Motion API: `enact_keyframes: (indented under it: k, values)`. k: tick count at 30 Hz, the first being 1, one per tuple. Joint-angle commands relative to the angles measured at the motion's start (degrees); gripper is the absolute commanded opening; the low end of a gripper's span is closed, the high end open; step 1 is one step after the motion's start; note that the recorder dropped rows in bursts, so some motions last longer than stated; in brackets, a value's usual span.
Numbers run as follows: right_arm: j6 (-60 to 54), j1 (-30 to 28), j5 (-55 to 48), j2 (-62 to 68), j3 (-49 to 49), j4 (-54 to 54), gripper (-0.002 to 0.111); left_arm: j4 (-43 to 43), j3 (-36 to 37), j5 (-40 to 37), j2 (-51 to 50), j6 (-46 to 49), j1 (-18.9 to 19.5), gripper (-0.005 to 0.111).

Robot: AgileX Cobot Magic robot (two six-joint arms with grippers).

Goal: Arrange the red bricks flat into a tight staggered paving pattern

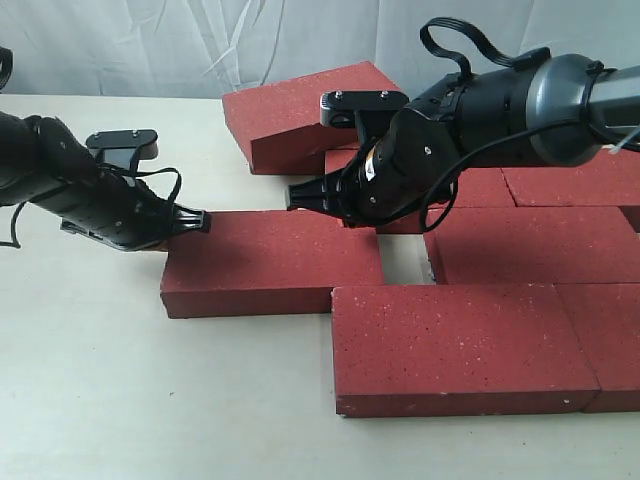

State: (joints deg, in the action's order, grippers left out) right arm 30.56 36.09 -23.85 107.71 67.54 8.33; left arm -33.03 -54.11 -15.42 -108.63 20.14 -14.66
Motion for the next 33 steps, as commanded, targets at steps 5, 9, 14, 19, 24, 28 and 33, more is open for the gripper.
enact_keyframes:
  k: [5,9,14,19,24,28,33]
  values:
    - [-0.35,-0.28,0.02,-0.74,0.16,0.19,-0.001,-4.35,-0.18,0.90,0.02,0.06,-0.56,0.000]
    - [-0.35,-0.28,0.02,-0.74,0.16,0.09,-0.001,-5.24,-0.18,1.32,0.02,0.06,-1.54,0.000]
    - [-0.35,-0.28,0.13,-0.74,0.16,0.09,-0.001,-5.48,-0.18,1.76,0.02,0.06,-3.24,0.000]
    - [-0.35,-0.28,0.13,-0.74,0.16,-0.03,-0.001,-7.40,-0.18,1.54,0.02,0.06,-4.37,0.000]
    - [-0.25,-0.28,0.13,-0.74,0.16,-0.03,-0.001,-7.70,-0.18,2.16,0.02,0.06,-5.95,0.000]
    - [-0.25,-0.28,0.13,-0.74,0.16,-0.03,-0.001,-8.20,-0.18,3.48,0.02,0.06,-7.57,0.000]
    - [-0.09,-0.28,0.13,-0.74,0.16,-0.03,-0.001,-8.49,-0.18,4.14,0.02,0.06,-9.55,0.000]
